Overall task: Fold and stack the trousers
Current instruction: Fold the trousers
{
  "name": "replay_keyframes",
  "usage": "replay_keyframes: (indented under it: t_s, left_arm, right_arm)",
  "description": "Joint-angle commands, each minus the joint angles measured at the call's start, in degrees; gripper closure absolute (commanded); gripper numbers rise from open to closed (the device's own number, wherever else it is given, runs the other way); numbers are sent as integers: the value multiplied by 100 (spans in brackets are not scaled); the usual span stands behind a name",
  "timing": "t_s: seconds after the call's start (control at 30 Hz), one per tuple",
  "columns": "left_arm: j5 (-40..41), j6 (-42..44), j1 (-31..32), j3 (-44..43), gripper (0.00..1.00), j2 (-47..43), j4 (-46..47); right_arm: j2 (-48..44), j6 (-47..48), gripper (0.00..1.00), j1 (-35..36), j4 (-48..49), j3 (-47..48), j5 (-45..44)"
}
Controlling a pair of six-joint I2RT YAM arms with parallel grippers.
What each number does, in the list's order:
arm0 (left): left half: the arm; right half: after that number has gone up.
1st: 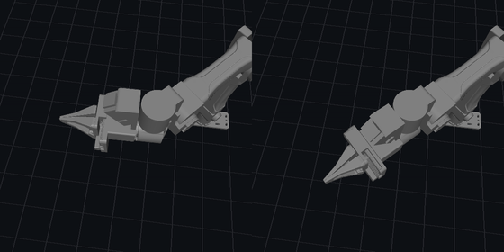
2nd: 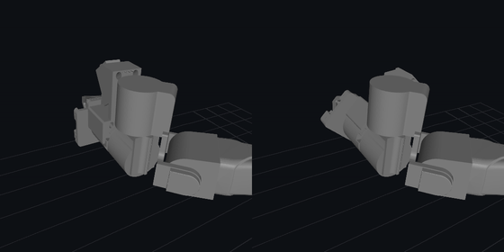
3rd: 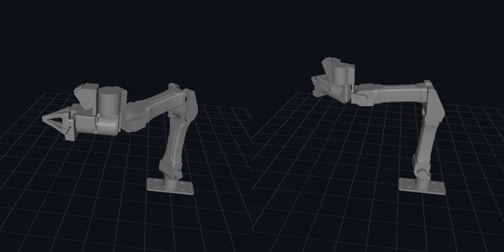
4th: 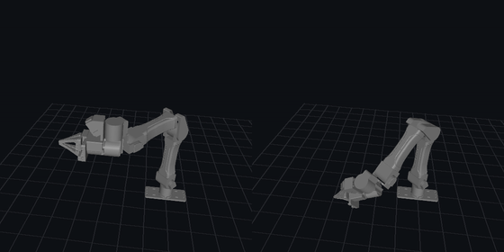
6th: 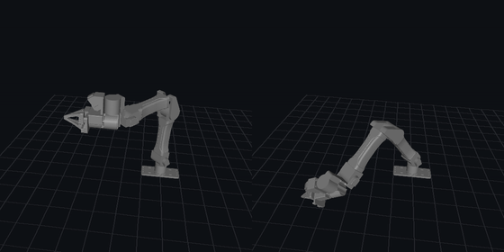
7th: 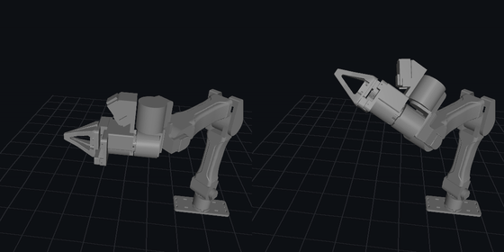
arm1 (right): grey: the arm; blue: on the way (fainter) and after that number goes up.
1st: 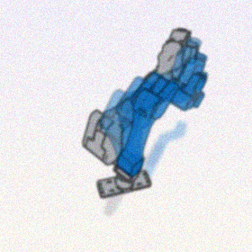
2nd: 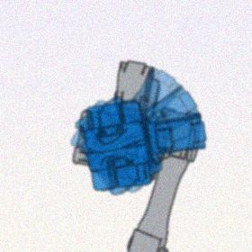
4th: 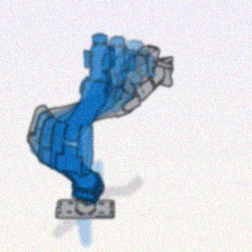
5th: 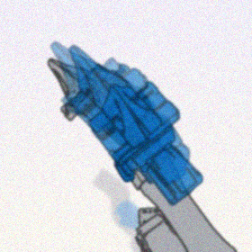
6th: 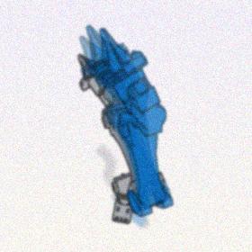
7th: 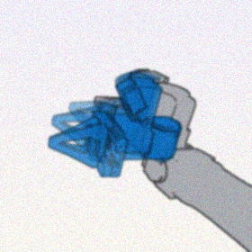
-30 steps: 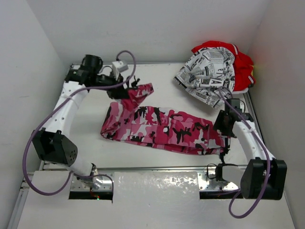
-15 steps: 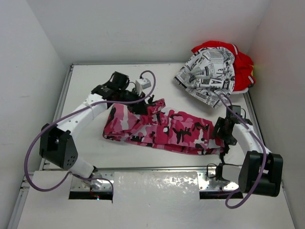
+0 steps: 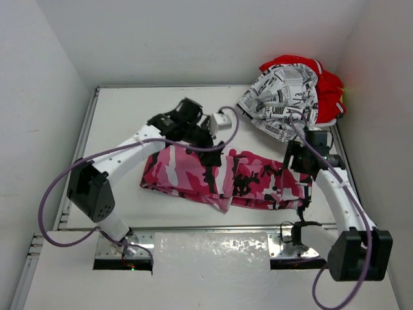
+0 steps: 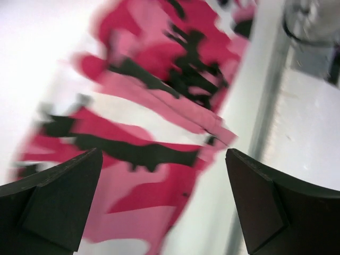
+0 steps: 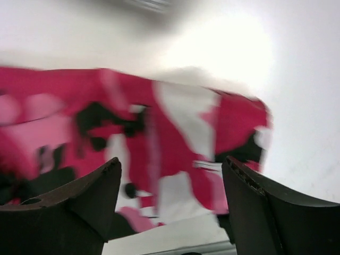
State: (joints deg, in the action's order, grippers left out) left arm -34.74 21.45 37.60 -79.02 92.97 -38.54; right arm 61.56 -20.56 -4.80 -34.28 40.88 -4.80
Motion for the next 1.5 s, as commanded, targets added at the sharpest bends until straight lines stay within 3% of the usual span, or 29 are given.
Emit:
replay_keyframes:
  t_s: [0.0, 0.07, 0.13, 0.17, 0.23, 0.27, 0.33, 0.4, 0.43, 0.47, 0.57, 0.67, 0.8, 0.9, 0.93, 0.97, 1.0, 1.03, 1.2, 1.33, 1.47]
  left_arm:
    - [495, 281, -785, -675, 0, -481, 31]
    - [250, 9, -1759, -589, 0, -560, -39]
    - [283, -53, -2343, -387, 1, -639, -222]
    - [432, 16, -2754, -107, 5, -666, -293]
    - [547, 174, -3056, 245, 19, -727, -434]
    - [574, 192, -3275, 578, 39, -728, -469]
    - [556, 245, -3461, 878, 54, -666, -496]
    - [661, 219, -3654, 1266, 49, -535, -391]
    - [723, 193, -3681, 1362, 43, -473, -347]
    - [862, 149, -3725, 1537, 28, -438, -277]
    - [1187, 61, -3752, 1880, 12, -306, 83]
    - [1285, 96, -3752, 1979, 6, -25, 181]
    - [1207, 219, -3743, 2048, 6, 362, 277]
    - [1084, 359, -3734, 2154, 26, 686, 234]
    - [1005, 412, -3743, 2128, 50, 775, 190]
    - [935, 447, -3752, 2102, 65, 906, 76]
    - [873, 500, -3752, 2075, 87, 942, 23]
    - [664, 526, -3760, 2006, 100, 969, -30]
    - [205, 842, -4462, 1339, 100, 882, -784]
    - [178, 1290, -5821, 478, 100, 758, -1523]
    - [214, 1800, -6730, -656, 100, 863, -2541]
  right_arm:
    - [-66, 228, 28, 864, 272, 568, -47]
    - [22, 35, 30, 1418, 500, 692, 241]
    - [154, -53, 36, 2057, 755, 737, 348]
    - [198, -89, 38, 2323, 1078, 728, 383]
    - [444, -150, 39, 2972, 1475, 719, 610]
    - [575, -203, 37, 3132, 1460, 815, 646]
    - [1065, -545, 33, 3414, 1189, 965, 612]
    - [1296, -695, 31, 3642, 1231, 948, 839]
    - [1393, -748, 30, 3713, 1335, 913, 840]
    - [1420, -818, 30, 3766, 1397, 782, 849]
    - [1525, -897, 30, 3846, 1294, 745, 701]
    - [1369, -792, 29, 3846, 1073, 702, 402]
    - [1087, -555, 28, 3794, 793, 667, 59]
    - [920, -528, 27, 3688, 625, 632, -161]
    - [867, -537, 27, 3636, 520, 579, -205]
    - [753, -581, 27, 3461, 484, 544, -223]
    - [691, -598, 26, 3337, 432, 500, -215]
    - [612, -616, 26, 3197, 344, 386, -197]
    - [-2, -573, 23, 2213, 2, 183, -380]
    - [31, -221, 22, 2097, -324, 297, -671]
    - [250, -299, 22, 2097, -176, 201, -461]
